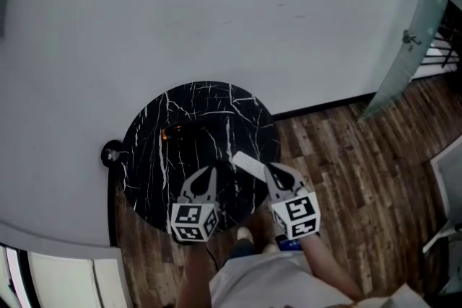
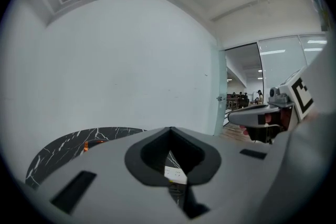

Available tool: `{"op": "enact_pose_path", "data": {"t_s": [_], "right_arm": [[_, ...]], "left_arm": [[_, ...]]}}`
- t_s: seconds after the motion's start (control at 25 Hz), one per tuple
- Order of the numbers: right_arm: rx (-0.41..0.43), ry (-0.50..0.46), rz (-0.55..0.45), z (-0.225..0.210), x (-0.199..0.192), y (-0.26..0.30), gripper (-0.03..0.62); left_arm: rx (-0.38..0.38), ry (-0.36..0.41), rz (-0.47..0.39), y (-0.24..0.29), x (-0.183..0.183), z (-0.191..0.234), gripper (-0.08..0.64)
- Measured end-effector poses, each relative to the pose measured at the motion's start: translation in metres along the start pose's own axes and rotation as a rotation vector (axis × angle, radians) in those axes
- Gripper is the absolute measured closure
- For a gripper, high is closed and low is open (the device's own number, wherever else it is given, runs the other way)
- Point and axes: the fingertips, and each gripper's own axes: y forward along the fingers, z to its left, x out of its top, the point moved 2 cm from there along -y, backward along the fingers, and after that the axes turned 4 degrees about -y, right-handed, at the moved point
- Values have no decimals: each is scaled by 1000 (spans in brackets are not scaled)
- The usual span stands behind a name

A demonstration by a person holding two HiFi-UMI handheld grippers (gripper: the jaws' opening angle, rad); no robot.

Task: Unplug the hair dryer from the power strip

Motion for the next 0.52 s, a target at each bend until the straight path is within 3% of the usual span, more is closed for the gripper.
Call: {"op": "enact_pose_path", "data": {"t_s": [0.52], "right_arm": [[11,-6,6,-2,6,-3,595]], "left_arm": [[14,35,10,0,-2,-1,561]]}}
